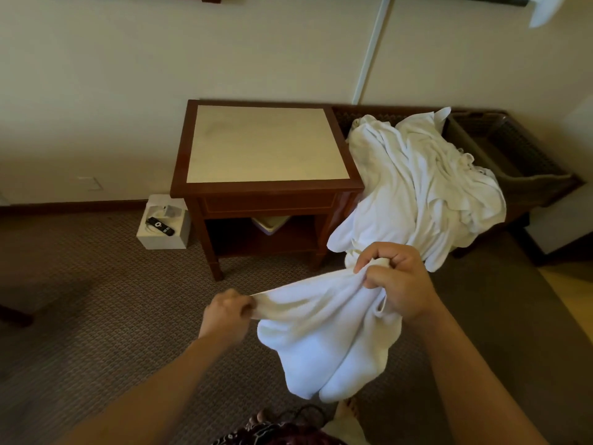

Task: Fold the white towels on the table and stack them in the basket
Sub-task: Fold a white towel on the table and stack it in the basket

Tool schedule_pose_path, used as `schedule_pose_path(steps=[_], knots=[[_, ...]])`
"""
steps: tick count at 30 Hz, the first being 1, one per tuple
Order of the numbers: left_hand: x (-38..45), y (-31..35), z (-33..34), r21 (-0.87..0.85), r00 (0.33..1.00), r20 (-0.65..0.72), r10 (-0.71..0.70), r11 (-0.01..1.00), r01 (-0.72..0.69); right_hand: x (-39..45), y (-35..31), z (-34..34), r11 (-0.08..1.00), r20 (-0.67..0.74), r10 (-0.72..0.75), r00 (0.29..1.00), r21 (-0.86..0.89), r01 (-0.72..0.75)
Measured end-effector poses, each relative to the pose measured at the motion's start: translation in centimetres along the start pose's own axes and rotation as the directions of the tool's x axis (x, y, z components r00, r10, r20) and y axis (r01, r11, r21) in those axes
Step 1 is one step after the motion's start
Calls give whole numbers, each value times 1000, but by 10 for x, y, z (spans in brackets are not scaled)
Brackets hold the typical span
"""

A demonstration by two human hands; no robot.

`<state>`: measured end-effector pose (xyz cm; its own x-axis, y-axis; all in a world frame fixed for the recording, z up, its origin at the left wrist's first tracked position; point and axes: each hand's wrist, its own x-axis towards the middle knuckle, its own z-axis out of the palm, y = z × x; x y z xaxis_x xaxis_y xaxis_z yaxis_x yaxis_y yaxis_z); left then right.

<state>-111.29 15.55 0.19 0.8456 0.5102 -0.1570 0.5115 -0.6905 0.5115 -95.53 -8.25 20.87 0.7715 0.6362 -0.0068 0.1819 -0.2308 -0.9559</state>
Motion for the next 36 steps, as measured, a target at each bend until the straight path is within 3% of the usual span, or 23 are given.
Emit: schedule_pose_path(steps=[1, 3, 5, 6, 8, 10, 12, 15, 18, 20, 23, 27, 31, 36], knots=[[-1, -2, -3, -114, 990, 11, -140, 983, 140, 0, 0, -1, 1000, 17, 3, 1000, -23, -2], [0, 0, -11, -385, 924, 44, -380, 847, 367, -1, 2, -1, 998, 52, 8, 999, -64, -5], [-2, 9, -20, -608, 865, 130, -484, 650, 456, -2, 6, 2, 996, 60, 12, 998, -84, -7], [-4, 16, -23, -645, 868, 153, -473, 617, 450, -2, 8, 3, 996, 65, 14, 998, -85, -9], [-8, 34, -28, -616, 930, 115, -350, 709, 343, -3, 9, 7, 997, 88, 14, 996, -81, -7], [-15, 55, -32, -626, 994, 28, -105, 773, 99, -3, 9, 11, 997, 116, 19, 993, -75, -10], [-22, 78, -39, -662, 987, -23, 156, 737, -132, -3, 8, 16, 997, 138, 27, 990, -70, -17], [-25, 112, -51, -703, 939, 34, 342, 676, -220, -2, 7, 19, 996, 148, 25, 989, -88, -12], [-20, 129, -55, -626, 910, -69, 408, 693, -358, 2, 7, 18, 994, 135, 27, 990, -112, -12], [-17, 129, -53, -595, 907, -206, 367, 689, -414, 6, 8, 18, 992, 115, 38, 993, -125, -23], [-7, 118, -50, -558, 911, -302, 279, 723, -407, 12, 15, 20, 977, 50, 79, 996, -200, -67], [11, 72, -46, -357, 923, -231, 309, 855, -376, 19, 25, 11, 962, -168, 95, 981, -237, -134], [14, 0, -41, -124, 944, -205, 258, 950, -287, 27, 12, -9, 964, -492, 2, 871, -230, -132], [7, -35, -33, -12, 928, -159, 336, 939, -342, 36, -13, -3, 985, -613, -77, 787, -168, -35]])
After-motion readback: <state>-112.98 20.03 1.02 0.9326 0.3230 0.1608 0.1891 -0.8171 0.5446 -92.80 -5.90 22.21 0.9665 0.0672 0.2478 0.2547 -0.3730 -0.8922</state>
